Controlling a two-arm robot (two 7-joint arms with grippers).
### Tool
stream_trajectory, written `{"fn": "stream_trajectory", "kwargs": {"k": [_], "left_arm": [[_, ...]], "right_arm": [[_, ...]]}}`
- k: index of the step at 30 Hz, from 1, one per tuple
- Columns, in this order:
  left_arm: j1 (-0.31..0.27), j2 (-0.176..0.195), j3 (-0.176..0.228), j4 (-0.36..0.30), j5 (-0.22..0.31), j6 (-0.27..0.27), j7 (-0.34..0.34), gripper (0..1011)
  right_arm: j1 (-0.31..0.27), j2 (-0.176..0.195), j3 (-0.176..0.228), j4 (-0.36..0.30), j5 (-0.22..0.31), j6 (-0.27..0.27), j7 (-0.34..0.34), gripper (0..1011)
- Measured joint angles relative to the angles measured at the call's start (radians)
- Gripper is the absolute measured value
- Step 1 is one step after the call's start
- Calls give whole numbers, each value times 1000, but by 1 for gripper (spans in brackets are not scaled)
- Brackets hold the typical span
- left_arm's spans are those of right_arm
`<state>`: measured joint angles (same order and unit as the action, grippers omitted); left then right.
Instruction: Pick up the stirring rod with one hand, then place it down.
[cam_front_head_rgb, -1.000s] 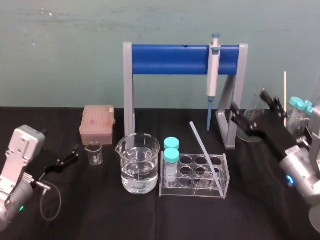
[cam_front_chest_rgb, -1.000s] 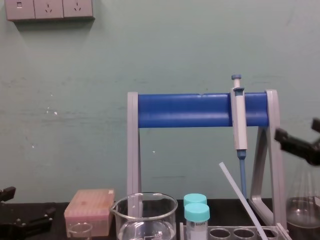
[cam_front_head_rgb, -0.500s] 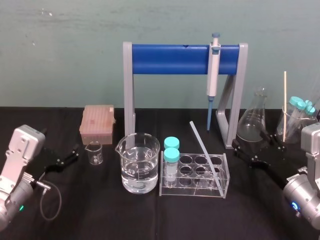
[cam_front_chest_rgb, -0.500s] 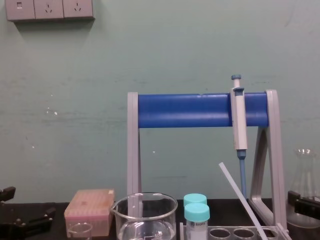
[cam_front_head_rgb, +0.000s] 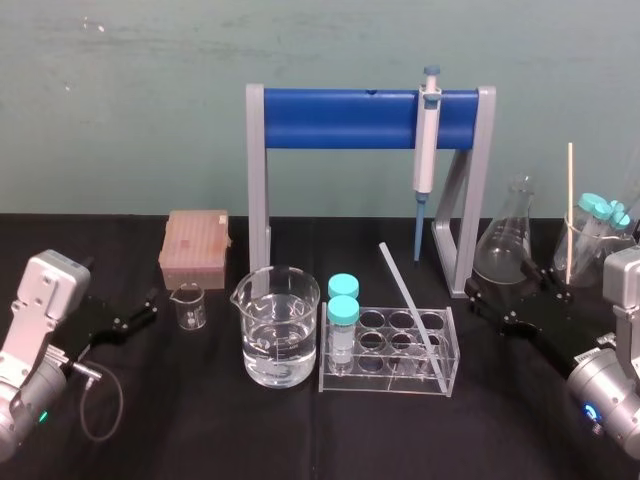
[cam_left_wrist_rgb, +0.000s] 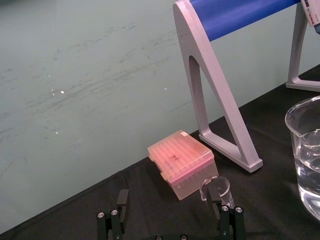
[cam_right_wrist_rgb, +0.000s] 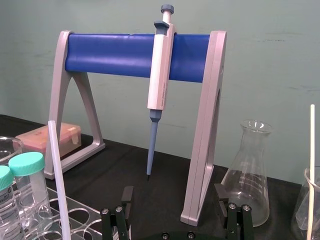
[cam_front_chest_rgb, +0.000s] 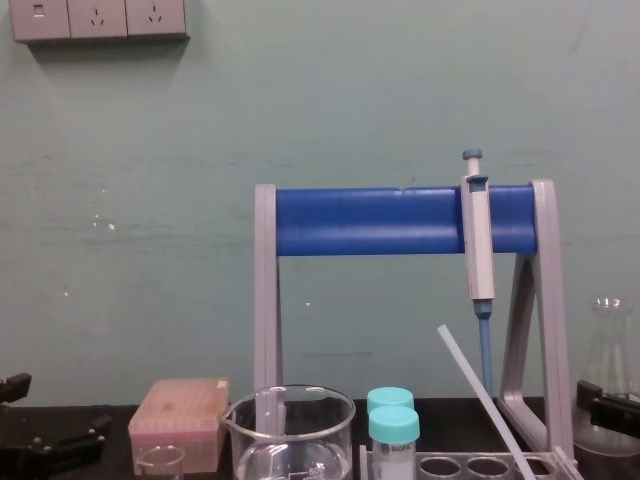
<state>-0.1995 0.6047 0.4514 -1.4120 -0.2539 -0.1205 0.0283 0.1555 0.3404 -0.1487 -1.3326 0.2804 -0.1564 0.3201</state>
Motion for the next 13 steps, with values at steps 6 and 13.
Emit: {"fn": "stream_trajectory", "kwargs": {"k": [6, 13], "left_arm": [[0, 0, 0, 0, 0, 0, 0, 1000], [0, 0, 0, 0, 0, 0, 0, 1000]], "right_arm": [[-1, 0, 0, -1, -1, -2, 0, 1002], [-1, 1, 0, -1, -1, -2, 0, 1002]]}}
